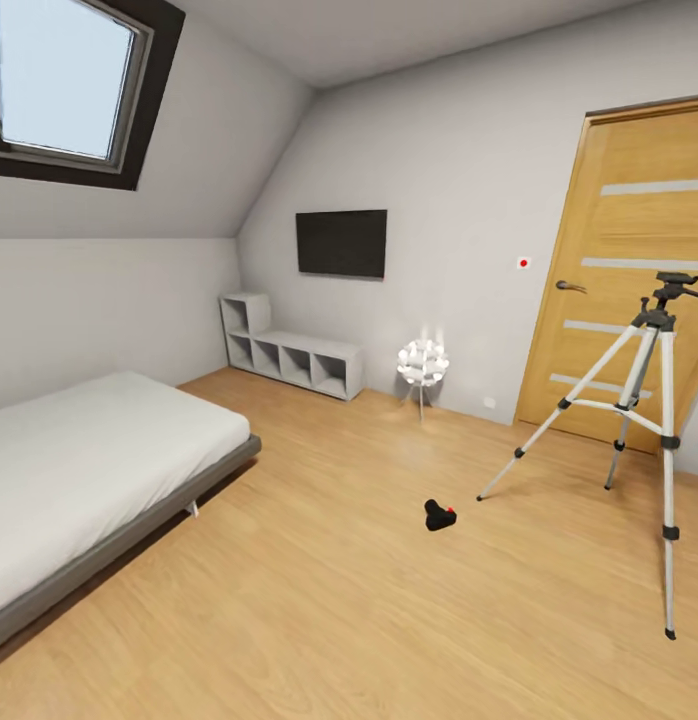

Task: Attach the digital camera to the camera tripod in the bedroom.

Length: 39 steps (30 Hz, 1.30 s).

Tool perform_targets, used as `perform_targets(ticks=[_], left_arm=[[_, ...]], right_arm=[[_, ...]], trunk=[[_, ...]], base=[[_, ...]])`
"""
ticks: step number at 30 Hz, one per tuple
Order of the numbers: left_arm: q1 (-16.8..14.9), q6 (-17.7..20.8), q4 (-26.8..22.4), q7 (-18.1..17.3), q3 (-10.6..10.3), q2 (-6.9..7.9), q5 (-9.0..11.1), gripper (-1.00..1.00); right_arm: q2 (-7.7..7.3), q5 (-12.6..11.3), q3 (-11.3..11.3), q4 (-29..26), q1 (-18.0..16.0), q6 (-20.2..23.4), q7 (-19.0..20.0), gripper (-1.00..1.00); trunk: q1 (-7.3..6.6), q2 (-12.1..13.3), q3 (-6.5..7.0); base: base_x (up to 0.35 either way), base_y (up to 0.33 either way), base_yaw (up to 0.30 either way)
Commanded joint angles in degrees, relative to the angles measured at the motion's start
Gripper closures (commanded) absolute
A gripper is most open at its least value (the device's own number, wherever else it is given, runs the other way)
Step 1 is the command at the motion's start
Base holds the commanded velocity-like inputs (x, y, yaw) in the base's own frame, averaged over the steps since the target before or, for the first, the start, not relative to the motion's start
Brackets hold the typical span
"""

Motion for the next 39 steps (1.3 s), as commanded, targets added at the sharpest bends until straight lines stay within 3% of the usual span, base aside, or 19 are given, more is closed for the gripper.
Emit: perform_targets(ticks=[1, 9, 39], left_arm=[[0.03, -0.05, -0.07, 0.05, 0.24, -0.01, 0.46, -1.00], [0.03, -0.04, -0.02, 0.06, 0.24, -0.01, 1.35, -1.00], [0.03, -0.09, -0.01, 0.16, 0.32, -0.02, 1.39, -1.00]], right_arm=[[0.01, 0.04, 0.04, 0.01, -0.01, -0.16, -0.04, -1.00], [0.10, -0.05, 0.02, 0.01, -0.01, 0.11, -0.09, -1.00], [0.14, -0.15, 0.03, 0.01, -0.01, 0.07, -0.13, -1.00]], trunk=[[0.04, -0.02, -0.04], [0.04, -0.02, -0.04], [0.04, -0.02, -0.04]], base=[[0.322, 0.000, 0.000], [0.323, 0.000, 0.000], [0.324, 0.000, 0.000]])
